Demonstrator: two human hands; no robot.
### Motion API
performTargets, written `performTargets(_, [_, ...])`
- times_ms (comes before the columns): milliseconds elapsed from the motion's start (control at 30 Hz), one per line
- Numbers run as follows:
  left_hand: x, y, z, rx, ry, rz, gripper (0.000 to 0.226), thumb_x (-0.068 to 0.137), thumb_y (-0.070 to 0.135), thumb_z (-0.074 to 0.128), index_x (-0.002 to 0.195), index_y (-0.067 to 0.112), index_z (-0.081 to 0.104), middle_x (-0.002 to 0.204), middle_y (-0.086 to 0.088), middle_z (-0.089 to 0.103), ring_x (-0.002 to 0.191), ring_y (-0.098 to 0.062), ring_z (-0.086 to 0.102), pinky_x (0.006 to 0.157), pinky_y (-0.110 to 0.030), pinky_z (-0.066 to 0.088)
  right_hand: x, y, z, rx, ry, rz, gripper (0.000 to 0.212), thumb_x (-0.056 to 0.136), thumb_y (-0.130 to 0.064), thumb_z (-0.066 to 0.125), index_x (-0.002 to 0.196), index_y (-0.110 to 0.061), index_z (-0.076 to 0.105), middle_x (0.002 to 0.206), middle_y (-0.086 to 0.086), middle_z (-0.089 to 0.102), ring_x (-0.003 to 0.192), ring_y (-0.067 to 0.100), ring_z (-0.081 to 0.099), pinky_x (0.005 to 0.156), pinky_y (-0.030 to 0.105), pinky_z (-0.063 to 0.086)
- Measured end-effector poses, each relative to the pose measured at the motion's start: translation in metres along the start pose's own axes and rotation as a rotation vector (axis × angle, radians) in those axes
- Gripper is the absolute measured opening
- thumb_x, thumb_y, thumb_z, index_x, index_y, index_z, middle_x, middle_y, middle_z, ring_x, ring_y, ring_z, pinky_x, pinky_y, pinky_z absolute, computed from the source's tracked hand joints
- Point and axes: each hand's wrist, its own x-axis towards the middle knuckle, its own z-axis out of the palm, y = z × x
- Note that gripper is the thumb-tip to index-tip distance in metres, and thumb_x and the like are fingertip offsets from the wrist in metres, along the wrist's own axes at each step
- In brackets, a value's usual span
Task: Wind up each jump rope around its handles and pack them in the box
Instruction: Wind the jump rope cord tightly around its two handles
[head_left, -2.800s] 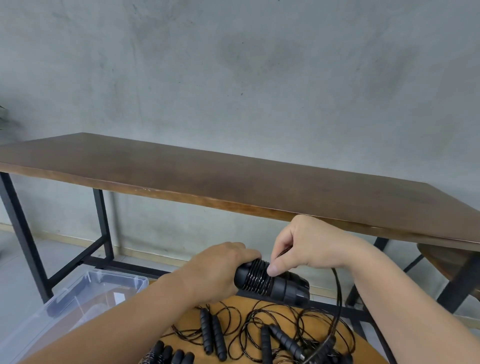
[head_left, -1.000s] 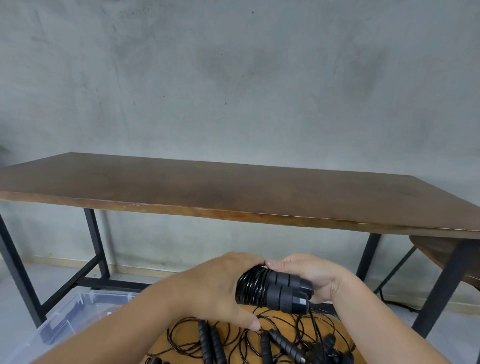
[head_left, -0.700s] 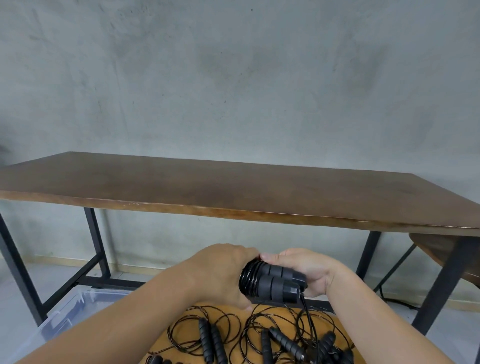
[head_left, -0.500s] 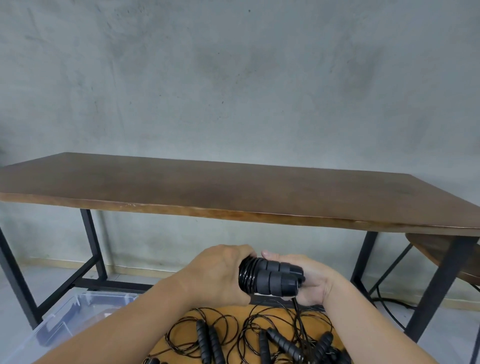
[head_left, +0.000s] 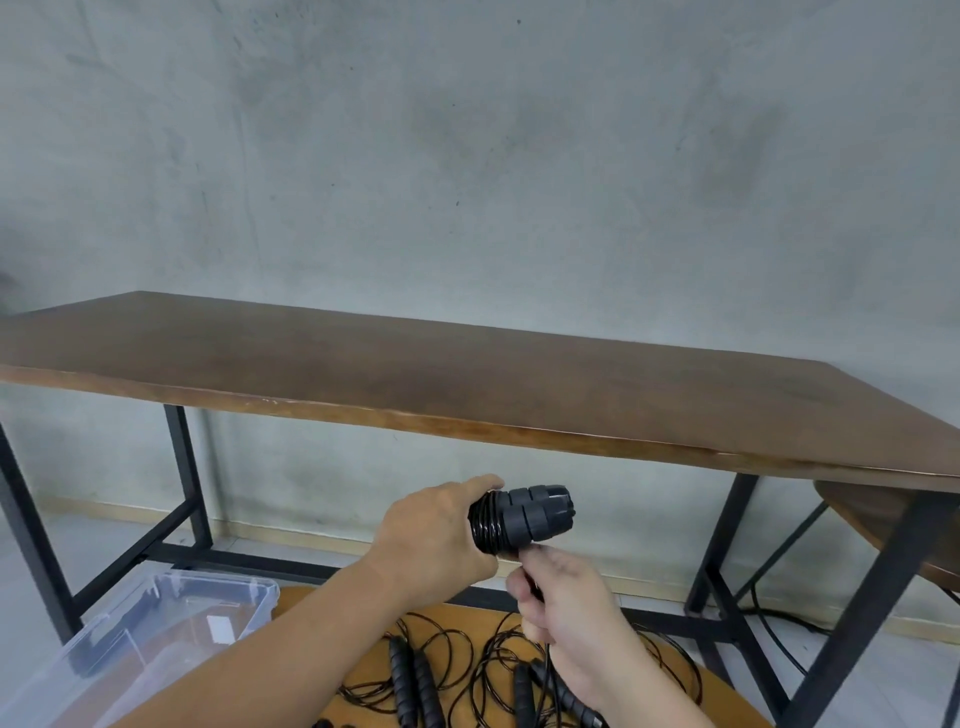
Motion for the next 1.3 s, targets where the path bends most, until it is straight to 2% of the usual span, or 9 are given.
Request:
performTargets(133, [0.003, -0.003, 0.005, 0.160, 0.047, -0.012, 0.059, 0.082, 0.042, 0.065, 0.135, 0.043, 0.038, 0.107, 0.008, 0.060, 0.095, -0.015, 0.058, 0.076, -0.028, 0.048, -0.014, -0.003, 0.015, -0.457, 0.013, -0.020, 0.031, 0.106, -0.027, 0.037, 0.093, -0.022, 0.065, 0.064, -0.003, 0.054, 0.049, 0.007, 0.040, 0.051, 0.022, 0.033])
performTargets(200, [0.003, -0.004, 0.007, 0.236, 0.067, -0.022, 0.050, 0.083, 0.034, 0.062, 0.128, 0.039, 0.042, 0.102, 0.005, 0.058, 0.091, -0.017, 0.056, 0.072, -0.028, 0.047, -0.020, -0.010, 0.019, -0.750, 0.003, -0.082, 0.036, 0.106, -0.032, 0.038, 0.080, -0.022, 0.061, 0.067, -0.005, 0.056, 0.058, 0.009, 0.048, 0.061, 0.024, 0.039])
performTargets(300, [0.001, -0.011, 0.008, 0.318, 0.061, -0.039, 0.046, 0.085, 0.032, 0.060, 0.127, 0.036, 0.041, 0.104, 0.003, 0.057, 0.092, -0.018, 0.055, 0.075, -0.030, 0.049, -0.029, -0.026, 0.019, -1.071, -0.058, -0.193, 0.036, 0.103, -0.031, 0.040, 0.075, -0.020, 0.058, 0.071, -0.003, 0.055, 0.063, 0.010, 0.050, 0.059, 0.024, 0.039])
performTargets(567, [-0.010, -0.010, 0.006, 0.418, 0.024, 0.158, 0.042, 0.089, 0.036, 0.058, 0.128, 0.038, 0.041, 0.102, 0.003, 0.057, 0.094, -0.020, 0.053, 0.081, -0.035, 0.046, -0.033, -0.076, 0.015, -1.392, -0.081, -0.307, 0.023, 0.094, -0.031, 0.058, 0.084, -0.021, 0.076, 0.080, -0.005, 0.067, 0.066, 0.007, 0.057, 0.055, 0.019, 0.044])
performTargets(700, [-0.016, -0.005, -0.002, 0.372, -0.040, 0.231, 0.046, 0.089, 0.036, 0.057, 0.132, 0.038, 0.042, 0.103, 0.005, 0.055, 0.095, -0.020, 0.049, 0.086, -0.033, 0.038, -0.026, -0.097, 0.008, -1.300, -0.107, -0.296, 0.010, 0.082, -0.036, 0.076, 0.079, -0.027, 0.079, 0.079, -0.009, 0.072, 0.076, 0.007, 0.064, 0.064, 0.022, 0.054])
performTargets(867, [-0.022, -0.001, -0.012, 0.187, -0.091, 0.312, 0.024, 0.087, 0.035, 0.060, 0.109, 0.037, 0.052, 0.084, 0.011, 0.047, 0.083, -0.013, 0.043, 0.080, -0.030, 0.039, -0.005, -0.109, -0.008, -1.125, -0.237, -0.258, 0.017, 0.070, -0.040, 0.085, 0.074, -0.025, 0.078, 0.081, -0.011, 0.073, 0.084, 0.007, 0.066, 0.080, 0.032, 0.055])
performTargets(1033, [-0.027, 0.000, -0.015, -0.002, -0.115, 0.310, 0.018, 0.084, 0.034, 0.064, 0.098, 0.036, 0.052, 0.086, 0.011, 0.057, 0.081, -0.008, 0.045, 0.078, -0.027, 0.044, 0.009, -0.095, -0.026, -0.785, -0.282, -0.150, 0.029, 0.060, -0.040, 0.087, 0.073, -0.017, 0.074, 0.067, -0.006, 0.063, 0.059, 0.004, 0.053, 0.056, 0.020, 0.042])
performTargets(1167, [-0.027, 0.001, -0.020, -0.142, -0.120, 0.273, 0.034, 0.080, 0.033, 0.066, 0.113, 0.037, 0.057, 0.092, 0.013, 0.061, 0.090, -0.004, 0.050, 0.084, -0.026, 0.046, 0.017, -0.072, -0.032, -0.371, -0.325, -0.044, 0.020, 0.068, -0.025, 0.079, 0.077, -0.011, 0.068, 0.076, 0.006, 0.067, 0.067, 0.016, 0.065, 0.060, 0.026, 0.053])
performTargets(1300, [-0.027, -0.001, -0.018, -0.301, -0.139, 0.209, 0.045, 0.074, 0.025, 0.069, 0.108, 0.049, 0.054, 0.092, 0.020, 0.059, 0.096, -0.002, 0.053, 0.088, -0.032, 0.049, 0.017, -0.051, -0.029, -0.151, -0.261, -0.032, 0.014, 0.082, -0.022, 0.065, 0.080, -0.009, 0.064, 0.074, 0.004, 0.065, 0.066, 0.014, 0.060, 0.060, 0.026, 0.050])
